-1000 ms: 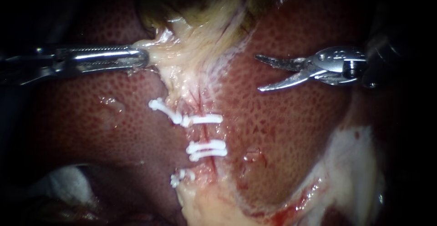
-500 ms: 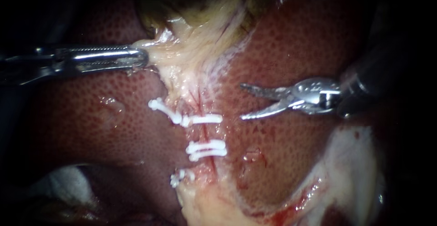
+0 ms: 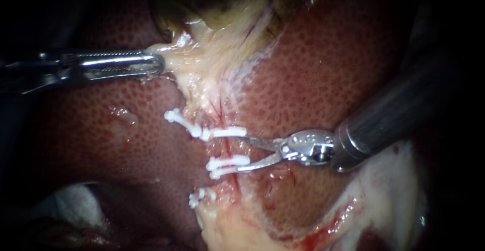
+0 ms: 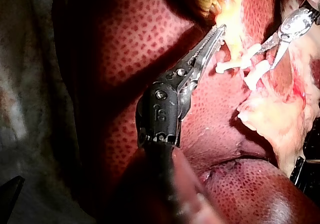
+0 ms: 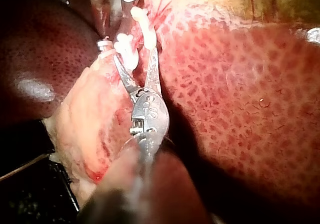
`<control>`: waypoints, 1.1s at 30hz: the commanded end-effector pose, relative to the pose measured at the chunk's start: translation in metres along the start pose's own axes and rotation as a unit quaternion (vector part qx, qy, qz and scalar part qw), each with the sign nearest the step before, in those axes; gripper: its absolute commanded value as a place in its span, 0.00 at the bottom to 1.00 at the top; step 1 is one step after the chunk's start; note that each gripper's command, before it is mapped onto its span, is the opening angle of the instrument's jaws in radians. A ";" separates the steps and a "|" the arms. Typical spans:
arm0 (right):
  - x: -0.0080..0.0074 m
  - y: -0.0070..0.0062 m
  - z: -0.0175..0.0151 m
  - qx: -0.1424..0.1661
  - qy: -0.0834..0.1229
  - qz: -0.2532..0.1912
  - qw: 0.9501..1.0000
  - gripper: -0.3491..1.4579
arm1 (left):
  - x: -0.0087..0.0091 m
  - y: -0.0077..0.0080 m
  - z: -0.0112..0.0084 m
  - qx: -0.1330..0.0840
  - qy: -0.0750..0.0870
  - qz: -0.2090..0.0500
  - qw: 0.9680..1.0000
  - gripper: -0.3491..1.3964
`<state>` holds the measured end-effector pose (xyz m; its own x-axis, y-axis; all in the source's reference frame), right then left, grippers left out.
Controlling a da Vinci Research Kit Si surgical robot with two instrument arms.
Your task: Go to the cutting position right tube
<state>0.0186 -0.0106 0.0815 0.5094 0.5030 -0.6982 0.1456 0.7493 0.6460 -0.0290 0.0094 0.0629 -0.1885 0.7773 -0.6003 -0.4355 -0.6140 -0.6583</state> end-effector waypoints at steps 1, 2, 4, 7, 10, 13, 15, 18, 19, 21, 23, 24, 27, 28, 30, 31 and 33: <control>0.0001 0.0000 0.0001 0.002 0.000 0.000 1.000 0.97 | 0.0000 0.0000 0.0000 0.000 0.000 0.000 1.000 0.00; 0.0002 -0.0001 0.0002 0.004 0.000 0.001 1.000 0.97 | 0.0000 0.0000 0.0000 0.000 0.000 0.000 1.000 0.00; 0.0004 -0.0001 0.0005 0.009 0.000 0.001 1.000 0.96 | 0.0000 0.0000 0.0001 0.000 0.000 0.000 1.000 0.00; 0.0006 0.0001 0.0010 0.013 0.000 0.001 1.000 0.96 | 0.0000 0.0000 0.0001 0.000 0.000 0.000 1.000 0.00; 0.0008 0.0002 0.0014 0.013 0.001 0.001 1.000 0.96 | 0.0000 0.0000 0.0001 0.000 0.000 0.000 1.000 0.00; 0.0009 0.0002 0.0017 0.015 0.002 0.002 1.000 0.96 | 0.0000 0.0000 0.0001 0.000 0.000 0.000 1.000 0.00; 0.0010 0.0002 0.0018 0.018 0.004 0.003 1.000 0.96 | 0.0000 0.0000 0.0001 0.000 0.000 0.000 1.000 0.00; 0.0011 0.0001 0.0020 0.024 0.005 0.005 1.000 0.96 | 0.0000 0.0000 0.0002 0.000 0.000 0.000 1.000 0.00; 0.0011 0.0000 0.0020 0.027 0.004 0.003 1.000 0.95 | 0.0000 0.0000 0.0002 0.000 0.000 0.000 1.000 0.00; 0.0012 -0.0002 0.0021 0.033 0.004 0.005 0.999 0.95 | 0.0000 -0.0001 0.0002 0.000 0.000 0.000 1.000 0.00; 0.0014 -0.0005 0.0022 0.038 0.003 0.005 0.999 0.94 | 0.0000 -0.0003 0.0002 0.000 0.000 0.000 1.000 0.00; 0.0015 -0.0006 0.0024 0.042 0.003 0.006 0.999 0.93 | 0.0000 -0.0004 0.0003 0.001 0.000 0.000 1.000 0.00; 0.0019 -0.0006 0.0029 0.048 0.002 0.005 0.999 0.91 | -0.0001 -0.0005 0.0004 0.001 0.000 0.000 1.000 0.00; 0.0020 -0.0006 0.0031 0.050 0.004 0.007 0.999 0.91 | -0.0001 -0.0005 0.0005 0.001 0.000 0.000 1.000 0.00; 0.0023 -0.0005 0.0035 0.051 0.007 0.009 0.999 0.91 | -0.0001 -0.0005 0.0006 0.002 0.000 0.000 1.000 0.00; 0.0024 -0.0005 0.0037 0.051 0.008 0.009 0.999 0.91 | -0.0002 -0.0004 0.0006 0.002 0.001 0.000 1.000 0.00; 0.0026 -0.0004 0.0040 0.052 0.011 0.011 0.999 0.91 | -0.0002 -0.0004 0.0008 0.002 0.001 0.000 1.000 0.00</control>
<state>0.0235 -0.0112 0.0807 0.4944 0.5343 -0.6856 0.2210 0.6856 0.6936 -0.0295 0.0096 0.0637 -0.1866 0.7773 -0.6008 -0.4397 -0.6129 -0.6565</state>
